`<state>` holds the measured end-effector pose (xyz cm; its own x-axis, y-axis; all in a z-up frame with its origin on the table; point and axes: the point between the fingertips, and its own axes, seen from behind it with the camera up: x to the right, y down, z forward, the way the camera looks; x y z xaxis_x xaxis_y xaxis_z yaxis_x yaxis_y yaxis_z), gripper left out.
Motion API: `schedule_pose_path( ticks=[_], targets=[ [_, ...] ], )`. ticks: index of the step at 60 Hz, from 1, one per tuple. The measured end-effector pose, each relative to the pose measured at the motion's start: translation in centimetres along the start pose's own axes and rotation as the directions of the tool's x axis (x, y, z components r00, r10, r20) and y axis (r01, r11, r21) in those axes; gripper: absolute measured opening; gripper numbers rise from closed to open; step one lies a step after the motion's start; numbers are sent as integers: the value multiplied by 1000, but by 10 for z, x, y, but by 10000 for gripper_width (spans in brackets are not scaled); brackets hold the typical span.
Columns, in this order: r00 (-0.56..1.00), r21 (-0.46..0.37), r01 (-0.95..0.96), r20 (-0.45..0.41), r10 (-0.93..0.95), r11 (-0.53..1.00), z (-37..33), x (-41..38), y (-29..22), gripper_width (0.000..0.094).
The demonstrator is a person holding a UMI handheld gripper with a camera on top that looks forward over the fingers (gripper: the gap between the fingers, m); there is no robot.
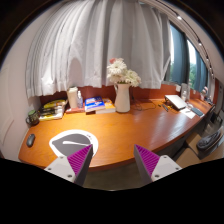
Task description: Arrange mouse
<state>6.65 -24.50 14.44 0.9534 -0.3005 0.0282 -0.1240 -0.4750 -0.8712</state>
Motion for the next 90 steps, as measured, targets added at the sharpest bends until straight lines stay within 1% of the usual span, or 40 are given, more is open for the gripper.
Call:
schedule_pose_path(
  ticks=[8, 17, 25, 37, 43, 52, 57, 60, 62, 64, 69, 80, 86, 90],
  targets=[
    [995, -87, 42, 95, -34, 995, 12, -77, 58, 818],
    [974, -149, 97, 217, -64, 984, 18, -175, 98, 819],
    [949, -177, 141, 306, -82, 974, 24, -261, 118, 820],
    [894, -180, 208, 433, -112, 961, 39, -393, 125, 820],
    [883, -176, 227, 453, -126, 958, 55, -439, 120, 829],
    [885, -184, 215, 453, -111, 959, 89, -488, 108, 823],
    [895, -176, 221, 428, -128, 959, 110, -501, 98, 817],
    [899, -181, 222, 418, -130, 958, 119, -507, 93, 798],
    [903, -186, 224, 408, -132, 957, 125, -508, 91, 760],
    [908, -189, 233, 394, -144, 954, 132, -508, 89, 695],
    [910, -208, 252, 384, -158, 945, 139, -508, 87, 483],
    [909, -283, 282, 383, -161, 917, 141, -507, 89, 353],
    [907, -309, 287, 392, -154, 907, 142, -508, 89, 354],
    [896, -320, 297, 418, -148, 900, 139, -510, 83, 353]
  ],
)
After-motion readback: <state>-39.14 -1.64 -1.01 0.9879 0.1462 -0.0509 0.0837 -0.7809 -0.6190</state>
